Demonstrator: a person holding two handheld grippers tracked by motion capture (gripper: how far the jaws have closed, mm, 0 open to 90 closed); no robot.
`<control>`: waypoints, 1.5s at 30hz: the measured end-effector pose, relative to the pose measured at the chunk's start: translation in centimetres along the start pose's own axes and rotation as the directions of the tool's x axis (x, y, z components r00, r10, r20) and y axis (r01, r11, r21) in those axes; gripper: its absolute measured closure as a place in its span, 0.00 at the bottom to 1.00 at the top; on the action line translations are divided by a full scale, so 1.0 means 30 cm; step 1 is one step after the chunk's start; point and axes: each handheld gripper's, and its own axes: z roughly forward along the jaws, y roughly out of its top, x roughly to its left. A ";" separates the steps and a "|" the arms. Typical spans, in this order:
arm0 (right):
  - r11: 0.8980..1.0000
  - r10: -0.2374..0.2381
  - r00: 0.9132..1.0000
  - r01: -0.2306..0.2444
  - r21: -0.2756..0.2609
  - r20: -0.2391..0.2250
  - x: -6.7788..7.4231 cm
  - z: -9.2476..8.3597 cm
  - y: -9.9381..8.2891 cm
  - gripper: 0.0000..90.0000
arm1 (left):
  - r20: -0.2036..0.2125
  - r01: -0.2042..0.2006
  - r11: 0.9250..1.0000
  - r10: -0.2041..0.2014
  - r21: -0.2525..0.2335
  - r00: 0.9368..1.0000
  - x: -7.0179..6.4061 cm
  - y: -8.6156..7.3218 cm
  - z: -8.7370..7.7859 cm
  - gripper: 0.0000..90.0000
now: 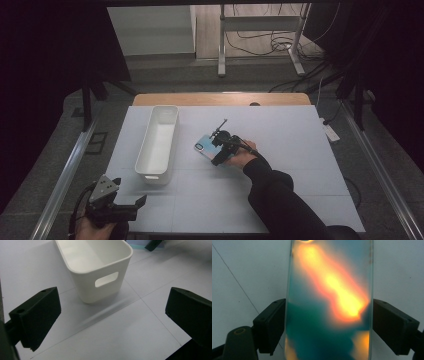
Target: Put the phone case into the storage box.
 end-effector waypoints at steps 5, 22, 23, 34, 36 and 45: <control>1.000 0.008 1.000 -0.008 -0.006 0.000 0.001 -0.002 -0.002 0.19 | 0.002 0.004 1.000 -0.004 -0.002 1.000 0.001 0.000 -0.001 0.01; 0.997 -0.009 1.000 0.007 -0.081 -0.026 0.023 -0.057 -0.015 0.19 | 0.007 0.014 1.000 -0.013 -0.012 1.000 0.005 -0.002 -0.004 0.01; 0.996 -0.009 1.000 0.007 -0.087 -0.030 0.026 -0.062 -0.019 0.19 | 0.008 0.014 1.000 -0.014 -0.012 1.000 0.005 -0.002 -0.004 0.01; 0.992 -0.007 0.999 0.001 -0.129 -0.053 0.043 -0.112 -0.062 0.19 | 0.021 0.020 1.000 -0.020 -0.012 1.000 0.010 -0.001 -0.004 0.02; 0.991 -0.007 0.998 -0.001 -0.134 -0.057 0.043 -0.116 -0.065 0.19 | 0.023 0.022 1.000 -0.022 -0.011 1.000 0.011 -0.001 -0.004 0.02; 0.987 -0.012 0.998 0.002 -0.161 -0.064 0.047 -0.146 -0.095 0.19 | 0.041 0.027 1.000 -0.026 -0.014 0.999 0.015 -0.002 -0.004 0.03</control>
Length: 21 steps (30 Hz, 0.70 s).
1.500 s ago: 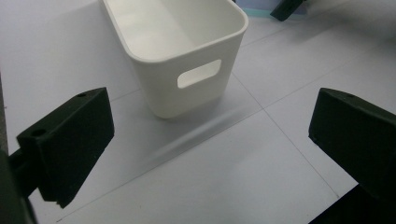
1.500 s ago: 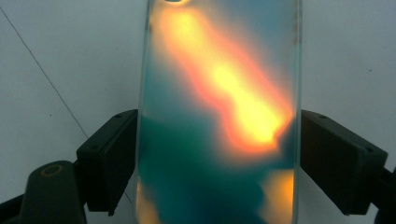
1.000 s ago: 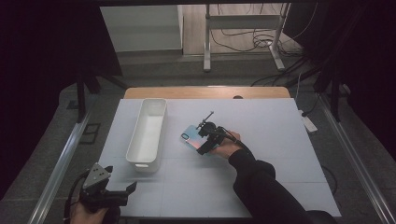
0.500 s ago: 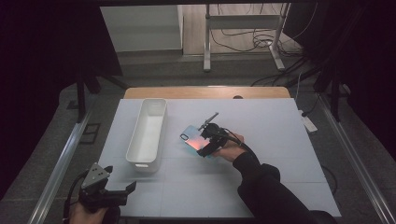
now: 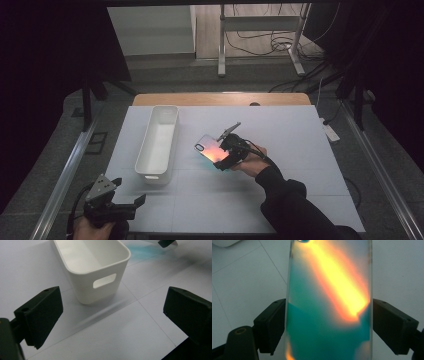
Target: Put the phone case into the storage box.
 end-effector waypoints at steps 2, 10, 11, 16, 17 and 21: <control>1.000 0.002 1.000 -0.002 -0.004 -0.003 0.002 -0.004 -0.003 0.19 | 0.002 0.000 1.000 0.000 -0.002 1.000 0.000 0.000 0.000 0.03; 1.000 -0.009 1.000 0.009 -0.027 -0.023 0.017 -0.029 -0.020 0.19 | -0.002 -0.009 1.000 0.009 0.005 1.000 -0.003 0.002 0.002 0.02; 1.000 -0.005 1.000 0.005 -0.030 -0.024 0.020 -0.034 -0.022 0.19 | -0.003 -0.010 1.000 0.010 0.007 1.000 -0.004 0.002 0.002 0.01; 0.998 -0.009 0.999 0.007 -0.056 -0.039 0.033 -0.058 -0.035 0.19 | -0.011 -0.017 1.000 0.017 0.006 1.000 -0.008 0.003 0.002 0.00; 0.998 -0.010 0.999 0.007 -0.060 -0.041 0.036 -0.063 -0.038 0.19 | -0.012 -0.018 1.000 0.018 0.005 1.000 -0.008 0.003 0.002 0.00; 0.997 -0.020 0.999 0.016 -0.078 -0.050 0.041 -0.085 -0.048 0.19 | -0.020 -0.025 1.000 0.025 0.009 0.999 -0.012 0.003 0.002 0.00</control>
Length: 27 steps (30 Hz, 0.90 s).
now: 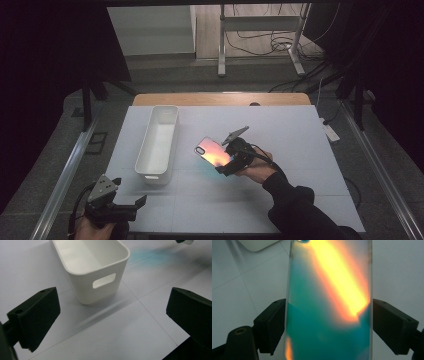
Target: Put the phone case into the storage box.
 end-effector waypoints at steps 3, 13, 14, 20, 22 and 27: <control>1.000 0.008 1.000 -0.008 -0.008 -0.001 0.005 -0.015 -0.006 0.19 | -0.006 -0.005 1.000 0.005 0.006 1.000 -0.003 0.002 0.002 0.00; 0.999 0.003 1.000 -0.003 -0.043 -0.005 0.017 -0.075 -0.046 0.19 | 0.030 0.049 0.999 -0.048 -0.011 0.998 0.008 0.006 -0.001 0.00; 0.999 0.003 1.000 -0.003 -0.043 -0.005 0.017 -0.075 -0.046 0.19 | 0.030 0.049 0.999 -0.048 -0.011 0.998 0.008 0.006 -0.001 0.00; 0.998 0.011 1.000 -0.013 -0.067 -0.023 0.029 -0.108 -0.062 0.19 | 0.068 0.039 0.998 -0.036 -0.041 0.997 -0.003 0.025 0.003 0.00; 0.997 0.005 1.000 -0.006 -0.074 -0.026 0.031 -0.119 -0.070 0.19 | 0.087 0.030 0.998 -0.025 -0.054 0.996 -0.008 0.031 0.006 0.00; 0.996 0.003 1.000 -0.005 -0.095 -0.026 0.039 -0.147 -0.085 0.19 | 0.116 0.011 0.998 -0.003 -0.070 0.993 -0.022 0.054 0.016 0.00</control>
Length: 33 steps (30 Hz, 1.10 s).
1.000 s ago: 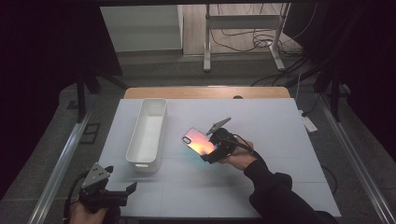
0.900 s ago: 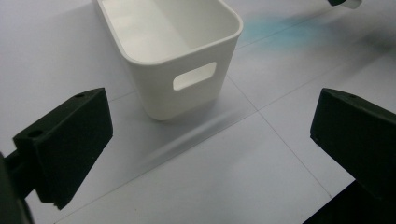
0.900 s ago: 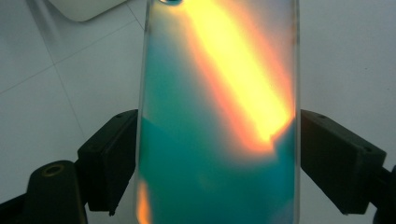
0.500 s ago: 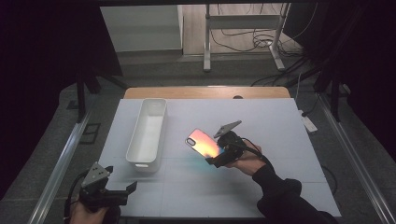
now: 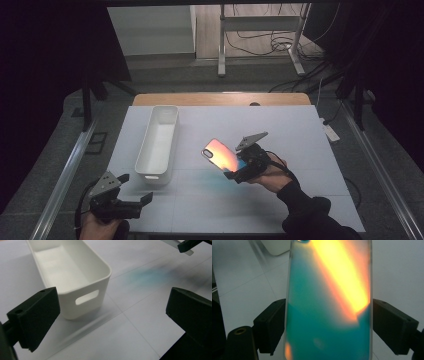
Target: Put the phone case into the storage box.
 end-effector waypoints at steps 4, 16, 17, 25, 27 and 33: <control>1.000 0.009 1.000 -0.009 -0.013 -0.003 0.006 -0.019 -0.007 0.19 | 0.035 -0.007 1.000 0.007 -0.019 0.999 -0.006 0.021 0.008 0.00; 0.999 0.009 1.000 -0.010 -0.053 -0.018 0.016 -0.064 -0.027 0.19 | 0.137 -0.051 0.998 0.056 -0.043 0.989 -0.033 0.077 0.048 0.00; 0.998 0.008 1.000 -0.009 -0.058 -0.018 0.016 -0.071 -0.030 0.19 | 0.144 -0.054 0.998 0.060 -0.045 0.988 -0.034 0.081 0.051 0.00; 0.996 0.006 1.000 -0.008 -0.086 -0.020 0.021 -0.108 -0.046 0.19 | 0.182 -0.086 0.995 0.093 -0.043 0.979 -0.053 0.106 0.089 0.00; 0.996 0.011 1.000 -0.013 -0.091 -0.025 0.024 -0.117 -0.051 0.19 | 0.190 -0.094 0.995 0.101 -0.046 0.977 -0.058 0.114 0.097 0.00; 0.994 0.007 1.000 -0.010 -0.112 -0.029 0.030 -0.142 -0.065 0.19 | 0.226 -0.106 0.992 0.118 -0.062 0.967 -0.075 0.139 0.127 0.00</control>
